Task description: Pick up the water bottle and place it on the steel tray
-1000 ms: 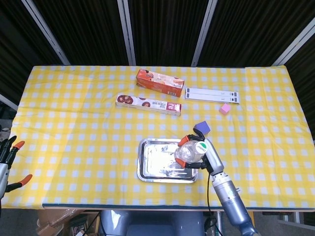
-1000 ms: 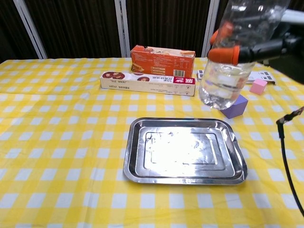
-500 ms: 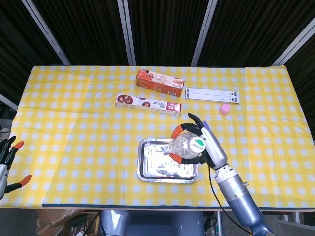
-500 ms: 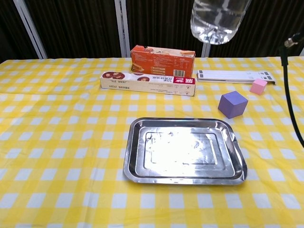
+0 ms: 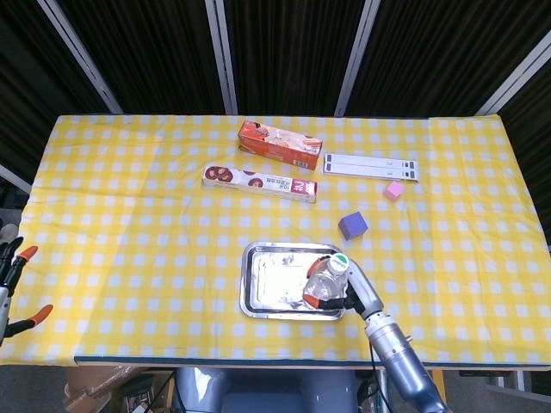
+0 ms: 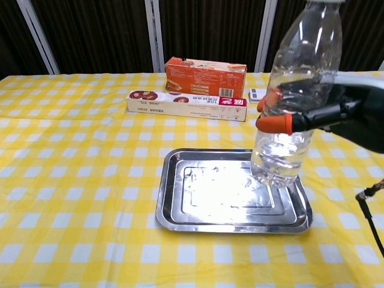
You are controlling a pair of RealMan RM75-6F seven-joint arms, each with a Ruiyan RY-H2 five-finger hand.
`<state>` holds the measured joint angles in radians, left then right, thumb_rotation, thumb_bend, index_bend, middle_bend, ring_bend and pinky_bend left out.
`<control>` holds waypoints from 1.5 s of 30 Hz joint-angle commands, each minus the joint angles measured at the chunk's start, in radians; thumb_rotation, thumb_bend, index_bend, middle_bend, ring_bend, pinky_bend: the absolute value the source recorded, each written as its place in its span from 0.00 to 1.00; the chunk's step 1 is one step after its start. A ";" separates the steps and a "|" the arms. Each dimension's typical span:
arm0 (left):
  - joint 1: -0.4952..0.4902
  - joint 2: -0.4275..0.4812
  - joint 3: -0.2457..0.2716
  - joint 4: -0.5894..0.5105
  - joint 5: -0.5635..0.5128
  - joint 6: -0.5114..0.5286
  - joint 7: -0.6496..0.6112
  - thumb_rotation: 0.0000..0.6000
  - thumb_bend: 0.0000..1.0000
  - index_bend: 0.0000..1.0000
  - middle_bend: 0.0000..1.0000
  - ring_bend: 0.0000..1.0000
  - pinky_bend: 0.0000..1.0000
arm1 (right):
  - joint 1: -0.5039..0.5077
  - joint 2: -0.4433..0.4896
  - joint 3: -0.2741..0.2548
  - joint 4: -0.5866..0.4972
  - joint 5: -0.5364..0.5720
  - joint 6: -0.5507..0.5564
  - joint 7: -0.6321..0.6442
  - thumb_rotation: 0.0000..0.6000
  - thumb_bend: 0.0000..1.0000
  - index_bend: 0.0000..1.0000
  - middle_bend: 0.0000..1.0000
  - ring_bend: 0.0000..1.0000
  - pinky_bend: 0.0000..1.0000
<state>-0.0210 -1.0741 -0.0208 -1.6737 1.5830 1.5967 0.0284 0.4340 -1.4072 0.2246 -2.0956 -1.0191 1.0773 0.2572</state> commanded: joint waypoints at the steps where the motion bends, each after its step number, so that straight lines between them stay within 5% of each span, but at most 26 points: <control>1: 0.000 -0.001 0.001 0.001 0.003 0.003 0.001 1.00 0.19 0.11 0.00 0.00 0.00 | -0.030 -0.018 -0.020 0.030 -0.108 -0.003 0.058 1.00 0.40 0.92 0.67 0.36 0.00; 9: -0.001 -0.002 0.000 0.000 -0.001 -0.002 0.002 1.00 0.19 0.11 0.00 0.00 0.00 | -0.040 0.163 0.091 -0.246 -0.206 0.124 -0.099 1.00 0.40 0.92 0.67 0.36 0.00; 14: 0.001 -0.002 0.001 -0.002 0.003 0.001 0.004 1.00 0.19 0.11 0.00 0.00 0.00 | -0.021 0.252 0.180 -0.260 -0.327 0.146 -0.086 1.00 0.40 0.92 0.67 0.36 0.00; 18: 0.001 -0.002 0.002 -0.003 0.001 -0.001 0.005 1.00 0.19 0.11 0.00 0.00 0.00 | -0.014 0.301 0.202 -0.260 -0.323 0.141 -0.080 1.00 0.40 0.92 0.67 0.36 0.00; 27: 0.003 0.002 0.000 -0.002 -0.001 0.002 -0.005 1.00 0.19 0.11 0.00 0.00 0.00 | 0.003 0.237 0.066 -0.260 -0.149 0.089 -0.179 1.00 0.41 0.92 0.67 0.36 0.00; 34: 0.003 0.003 0.000 -0.001 0.002 0.004 -0.007 1.00 0.19 0.11 0.00 0.00 0.00 | 0.004 0.019 -0.055 -0.112 -0.081 0.067 -0.161 1.00 0.41 0.92 0.67 0.36 0.00; 45: -0.002 0.006 -0.004 0.005 -0.008 -0.008 -0.021 1.00 0.19 0.11 0.00 0.00 0.00 | -0.007 -0.122 -0.071 -0.012 -0.180 0.116 -0.156 1.00 0.43 0.92 0.67 0.36 0.00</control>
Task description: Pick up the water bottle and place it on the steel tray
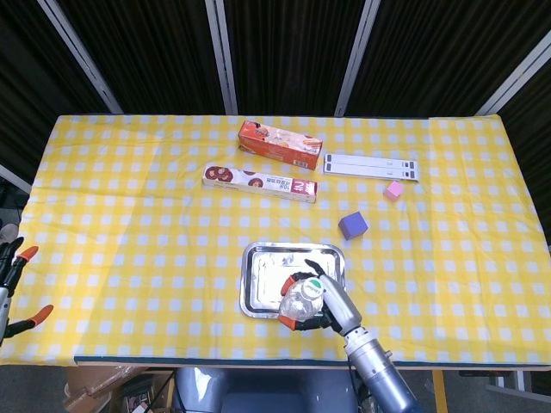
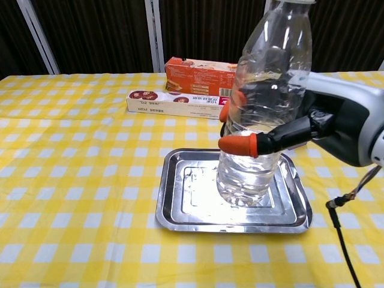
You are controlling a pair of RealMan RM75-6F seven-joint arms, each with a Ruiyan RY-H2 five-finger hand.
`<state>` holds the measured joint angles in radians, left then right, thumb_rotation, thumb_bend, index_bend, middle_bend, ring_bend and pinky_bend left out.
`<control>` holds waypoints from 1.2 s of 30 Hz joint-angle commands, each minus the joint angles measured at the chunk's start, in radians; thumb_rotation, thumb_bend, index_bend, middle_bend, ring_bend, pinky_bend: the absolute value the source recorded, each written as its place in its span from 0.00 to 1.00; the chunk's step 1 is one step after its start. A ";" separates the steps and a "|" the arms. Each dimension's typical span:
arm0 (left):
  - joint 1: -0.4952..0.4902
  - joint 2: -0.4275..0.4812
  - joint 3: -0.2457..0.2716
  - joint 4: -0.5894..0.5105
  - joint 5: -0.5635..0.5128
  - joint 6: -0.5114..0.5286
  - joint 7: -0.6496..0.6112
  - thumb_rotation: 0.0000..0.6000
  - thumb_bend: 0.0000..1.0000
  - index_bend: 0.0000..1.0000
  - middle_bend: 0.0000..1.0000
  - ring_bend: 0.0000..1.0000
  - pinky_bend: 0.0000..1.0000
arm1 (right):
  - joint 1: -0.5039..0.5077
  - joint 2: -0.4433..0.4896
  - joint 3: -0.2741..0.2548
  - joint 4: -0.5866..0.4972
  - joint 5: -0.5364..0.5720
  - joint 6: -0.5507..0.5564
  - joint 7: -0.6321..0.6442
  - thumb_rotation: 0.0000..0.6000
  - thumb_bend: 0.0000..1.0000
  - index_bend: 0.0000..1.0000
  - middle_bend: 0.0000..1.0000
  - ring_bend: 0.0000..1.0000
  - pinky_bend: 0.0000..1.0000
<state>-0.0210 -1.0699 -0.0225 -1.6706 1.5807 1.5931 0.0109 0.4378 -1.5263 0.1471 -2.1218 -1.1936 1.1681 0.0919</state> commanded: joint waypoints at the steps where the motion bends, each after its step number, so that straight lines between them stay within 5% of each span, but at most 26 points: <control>1: -0.002 0.002 -0.003 0.003 -0.008 -0.005 -0.004 1.00 0.19 0.11 0.00 0.00 0.00 | -0.017 0.005 0.010 0.016 -0.005 0.030 0.021 1.00 0.43 0.92 0.67 0.36 0.00; 9: -0.003 0.000 -0.001 0.000 -0.008 -0.009 0.000 1.00 0.19 0.11 0.00 0.00 0.00 | -0.111 0.235 0.045 0.064 -0.009 0.075 0.199 1.00 0.43 0.92 0.67 0.36 0.00; 14: 0.000 -0.004 0.004 -0.010 -0.001 -0.006 0.015 1.00 0.19 0.11 0.00 0.00 0.00 | -0.198 0.433 0.058 0.169 -0.035 0.073 0.452 1.00 0.43 0.92 0.67 0.36 0.00; 20: 0.006 -0.002 -0.002 -0.009 -0.005 0.010 0.001 1.00 0.19 0.11 0.00 0.00 0.00 | -0.242 0.540 0.080 0.276 -0.046 0.064 0.625 1.00 0.43 0.92 0.67 0.36 0.00; 25: 0.005 0.002 -0.003 -0.008 -0.005 0.008 -0.010 1.00 0.19 0.11 0.00 0.00 0.00 | -0.225 0.544 0.094 0.268 -0.056 0.048 0.628 1.00 0.43 0.92 0.67 0.36 0.00; 30: 0.005 0.005 0.000 -0.007 0.005 0.011 -0.019 1.00 0.19 0.11 0.00 0.00 0.00 | -0.162 0.454 0.094 0.216 -0.050 -0.002 0.539 1.00 0.43 0.92 0.67 0.36 0.00; 36: 0.000 0.007 -0.006 0.000 -0.009 0.001 -0.031 1.00 0.19 0.11 0.00 0.00 0.00 | -0.071 0.257 0.063 0.123 -0.046 -0.026 0.270 1.00 0.43 0.92 0.67 0.36 0.00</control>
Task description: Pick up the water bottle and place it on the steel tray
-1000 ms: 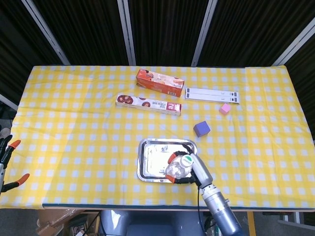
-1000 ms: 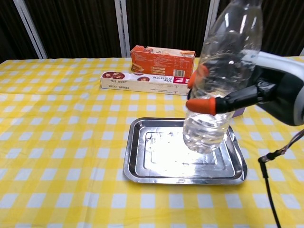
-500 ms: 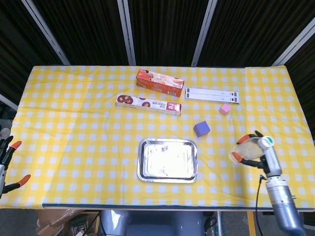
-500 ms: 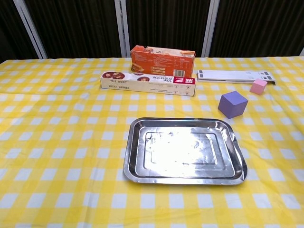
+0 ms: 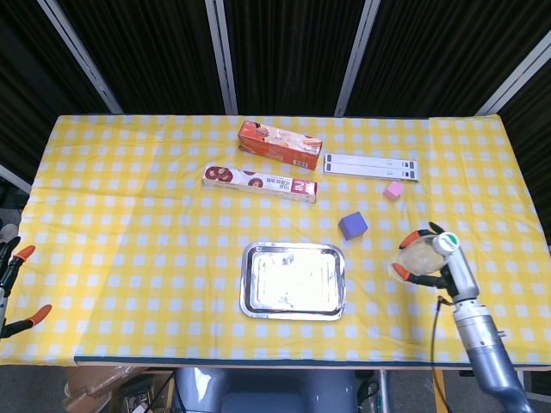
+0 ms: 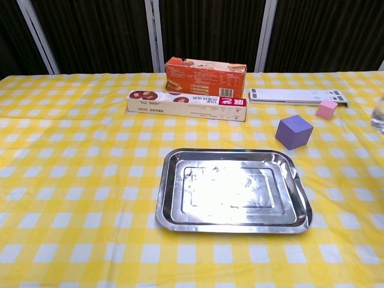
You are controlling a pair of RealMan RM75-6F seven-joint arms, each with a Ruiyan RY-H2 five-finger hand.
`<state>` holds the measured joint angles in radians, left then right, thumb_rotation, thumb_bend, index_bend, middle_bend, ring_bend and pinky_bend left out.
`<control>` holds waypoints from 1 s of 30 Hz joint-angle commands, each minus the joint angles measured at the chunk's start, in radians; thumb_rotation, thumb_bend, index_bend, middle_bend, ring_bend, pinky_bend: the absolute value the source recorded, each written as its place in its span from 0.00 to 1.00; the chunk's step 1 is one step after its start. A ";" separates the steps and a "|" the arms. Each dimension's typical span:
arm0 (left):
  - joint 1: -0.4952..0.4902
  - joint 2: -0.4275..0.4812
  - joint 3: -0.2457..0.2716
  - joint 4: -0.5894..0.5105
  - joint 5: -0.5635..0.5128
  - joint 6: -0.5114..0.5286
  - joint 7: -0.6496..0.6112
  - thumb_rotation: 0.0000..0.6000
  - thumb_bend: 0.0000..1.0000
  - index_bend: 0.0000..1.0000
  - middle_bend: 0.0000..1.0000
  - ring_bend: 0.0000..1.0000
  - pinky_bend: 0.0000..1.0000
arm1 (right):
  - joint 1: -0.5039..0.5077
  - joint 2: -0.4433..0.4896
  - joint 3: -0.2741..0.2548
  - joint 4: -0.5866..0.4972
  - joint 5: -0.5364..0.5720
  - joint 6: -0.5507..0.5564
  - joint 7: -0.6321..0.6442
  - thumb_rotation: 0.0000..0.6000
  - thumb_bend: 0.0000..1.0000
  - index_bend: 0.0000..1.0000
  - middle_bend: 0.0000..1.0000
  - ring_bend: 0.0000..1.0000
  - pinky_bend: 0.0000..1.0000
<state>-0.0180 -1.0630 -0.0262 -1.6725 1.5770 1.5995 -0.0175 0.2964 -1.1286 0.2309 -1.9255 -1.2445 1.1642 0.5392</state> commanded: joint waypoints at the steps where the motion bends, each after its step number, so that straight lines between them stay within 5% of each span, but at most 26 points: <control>1: -0.004 0.001 -0.003 0.002 -0.008 -0.010 -0.003 1.00 0.19 0.11 0.00 0.00 0.00 | 0.090 -0.189 -0.025 -0.093 0.008 -0.026 -0.228 1.00 0.43 0.92 0.67 0.36 0.00; 10: -0.010 0.002 -0.002 0.008 -0.009 -0.020 -0.001 1.00 0.19 0.11 0.00 0.00 0.00 | 0.229 -0.573 -0.018 -0.152 0.100 -0.007 -0.563 1.00 0.43 0.92 0.67 0.36 0.00; 15: -0.015 0.000 -0.001 0.007 -0.010 -0.030 0.007 1.00 0.19 0.11 0.00 0.00 0.00 | 0.233 -0.650 0.001 -0.138 0.165 0.062 -0.652 1.00 0.43 0.92 0.67 0.36 0.00; 22: -0.012 -0.001 -0.003 0.002 -0.015 -0.025 0.012 1.00 0.19 0.11 0.00 0.00 0.00 | 0.129 -0.437 0.015 -0.133 0.168 0.101 -0.540 1.00 0.43 0.92 0.67 0.36 0.00; 30: -0.010 -0.006 -0.002 -0.005 -0.013 -0.022 0.031 1.00 0.19 0.11 0.00 0.00 0.00 | -0.033 -0.079 -0.010 -0.044 0.062 0.057 -0.169 1.00 0.43 0.92 0.67 0.36 0.00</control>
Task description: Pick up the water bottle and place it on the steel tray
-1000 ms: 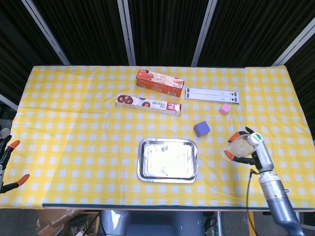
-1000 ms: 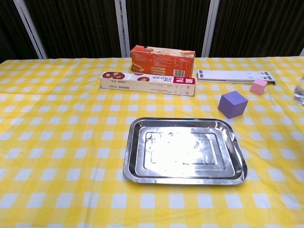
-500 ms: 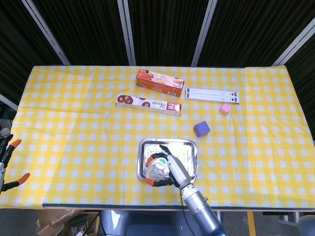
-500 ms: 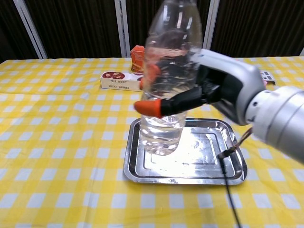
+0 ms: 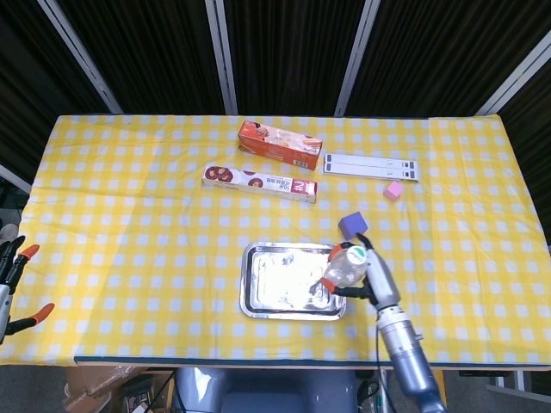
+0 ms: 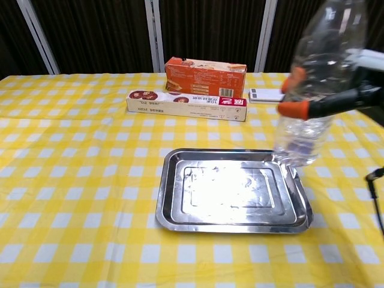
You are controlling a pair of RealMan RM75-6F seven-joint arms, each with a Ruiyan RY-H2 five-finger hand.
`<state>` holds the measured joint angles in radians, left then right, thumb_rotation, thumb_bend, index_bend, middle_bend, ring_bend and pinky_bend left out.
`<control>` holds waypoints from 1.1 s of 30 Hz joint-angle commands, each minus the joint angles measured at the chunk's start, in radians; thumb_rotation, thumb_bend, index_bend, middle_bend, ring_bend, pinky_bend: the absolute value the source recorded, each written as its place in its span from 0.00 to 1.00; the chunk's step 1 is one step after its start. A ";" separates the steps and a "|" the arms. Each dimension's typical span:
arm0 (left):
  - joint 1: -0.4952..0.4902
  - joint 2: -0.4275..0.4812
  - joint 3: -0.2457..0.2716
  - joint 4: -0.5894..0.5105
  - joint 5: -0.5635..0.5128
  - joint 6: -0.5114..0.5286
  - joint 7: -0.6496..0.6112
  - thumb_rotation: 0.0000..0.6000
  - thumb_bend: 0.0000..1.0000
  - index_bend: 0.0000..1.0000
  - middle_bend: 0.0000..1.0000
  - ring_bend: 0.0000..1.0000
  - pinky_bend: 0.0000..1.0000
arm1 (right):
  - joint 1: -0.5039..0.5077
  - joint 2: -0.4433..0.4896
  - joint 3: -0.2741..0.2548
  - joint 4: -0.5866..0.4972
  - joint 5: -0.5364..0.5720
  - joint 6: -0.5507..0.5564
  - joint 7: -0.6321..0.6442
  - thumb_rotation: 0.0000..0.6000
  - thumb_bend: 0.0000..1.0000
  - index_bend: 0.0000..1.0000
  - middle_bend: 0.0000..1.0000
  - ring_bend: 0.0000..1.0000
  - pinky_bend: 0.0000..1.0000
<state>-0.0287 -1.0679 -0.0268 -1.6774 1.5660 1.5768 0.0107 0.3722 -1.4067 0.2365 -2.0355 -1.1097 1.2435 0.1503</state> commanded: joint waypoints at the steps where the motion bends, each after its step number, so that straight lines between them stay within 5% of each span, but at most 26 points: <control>1: 0.000 -0.002 -0.002 -0.001 -0.006 0.000 0.008 1.00 0.19 0.11 0.00 0.00 0.00 | -0.129 0.237 -0.021 0.090 -0.093 -0.024 0.275 1.00 0.43 0.92 0.67 0.36 0.00; 7: -0.001 -0.009 0.001 -0.010 -0.002 -0.003 0.031 1.00 0.19 0.11 0.00 0.00 0.00 | -0.182 0.346 -0.027 0.192 -0.162 -0.037 0.498 1.00 0.43 0.92 0.67 0.36 0.00; 13: 0.001 -0.011 0.002 -0.011 0.000 -0.001 0.036 1.00 0.19 0.11 0.00 0.00 0.00 | -0.158 0.324 -0.034 0.178 -0.197 -0.052 0.461 1.00 0.43 0.92 0.67 0.36 0.00; 21: 0.000 -0.002 -0.002 -0.007 -0.014 -0.006 0.014 1.00 0.19 0.11 0.00 0.00 0.00 | -0.072 0.152 -0.049 0.101 -0.163 -0.121 0.297 1.00 0.43 0.92 0.67 0.36 0.00; 33: -0.005 0.001 -0.005 -0.001 -0.018 -0.014 0.002 1.00 0.19 0.11 0.00 0.00 0.00 | 0.027 -0.184 -0.022 0.171 -0.084 -0.083 0.068 1.00 0.43 0.92 0.67 0.36 0.00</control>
<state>-0.0335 -1.0668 -0.0320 -1.6787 1.5479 1.5632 0.0129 0.3791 -1.5408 0.2096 -1.8893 -1.2063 1.1436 0.2543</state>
